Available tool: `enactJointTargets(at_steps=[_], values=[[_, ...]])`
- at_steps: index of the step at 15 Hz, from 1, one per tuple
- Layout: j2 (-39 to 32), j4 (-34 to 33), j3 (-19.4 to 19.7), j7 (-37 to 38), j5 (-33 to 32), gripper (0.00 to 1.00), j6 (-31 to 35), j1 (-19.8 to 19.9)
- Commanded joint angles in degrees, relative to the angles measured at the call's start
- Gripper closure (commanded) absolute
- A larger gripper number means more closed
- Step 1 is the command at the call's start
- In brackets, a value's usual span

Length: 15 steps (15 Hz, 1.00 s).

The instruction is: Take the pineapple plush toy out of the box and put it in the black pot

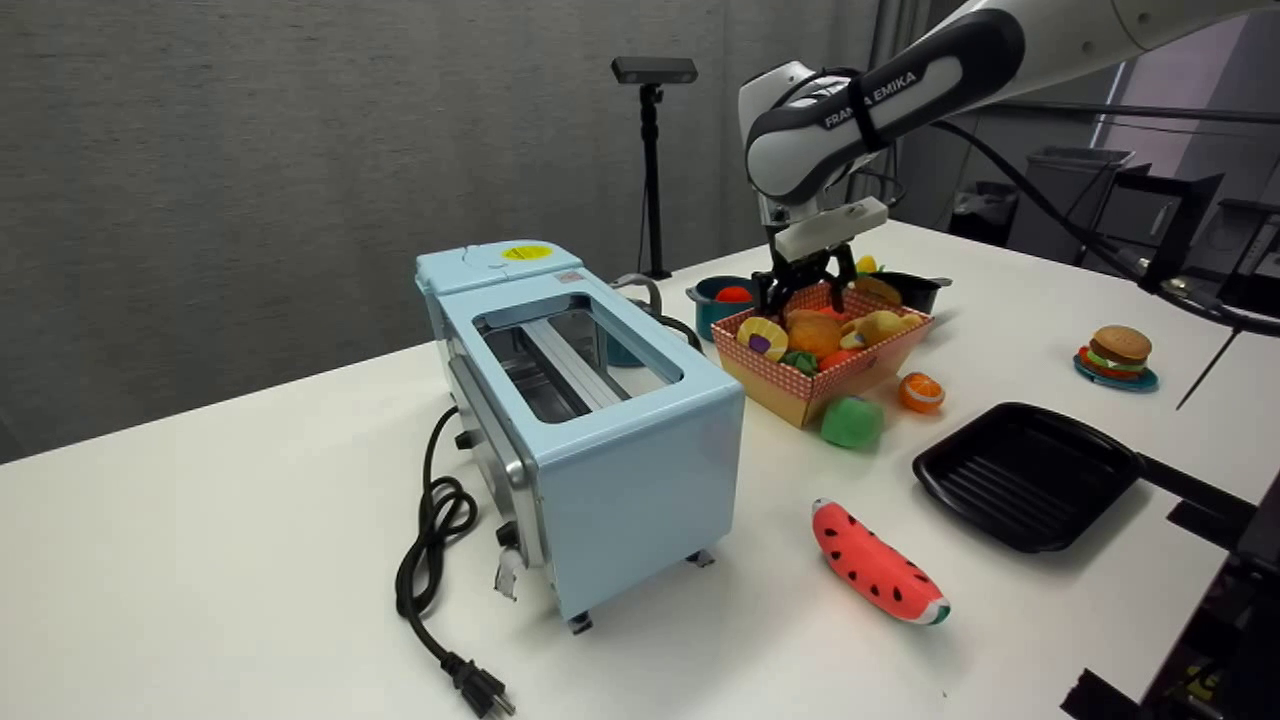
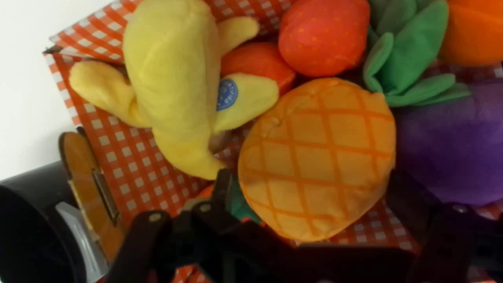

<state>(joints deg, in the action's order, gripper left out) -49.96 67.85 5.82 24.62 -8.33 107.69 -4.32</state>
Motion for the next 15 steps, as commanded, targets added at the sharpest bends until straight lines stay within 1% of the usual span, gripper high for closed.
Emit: enactJointTargets(at_steps=[1, 3, 4, 5, 7, 8, 15], values=[[-2.44, -4.2, 0.96, -1.34, -0.83, 0.0, -1.03, -0.62], [-2.66, -4.6, 0.94, -1.27, -0.56, 0.0, -1.1, -0.47], [-2.83, -4.93, 0.93, -1.2, -0.41, 0.24, -1.17, -0.37], [-2.98, -5.2, 0.97, -1.07, -0.33, 0.26, -1.25, -0.33], [-3.3, -5.77, 1.05, -1.02, -0.26, 0.42, -1.5, -0.24], [-3.35, -5.93, 1.09, -0.98, -0.18, 0.51, -1.47, -0.14], [-2.48, -5.71, 0.78, -1.24, 0.59, 0.99, -1.82, 0.46]])
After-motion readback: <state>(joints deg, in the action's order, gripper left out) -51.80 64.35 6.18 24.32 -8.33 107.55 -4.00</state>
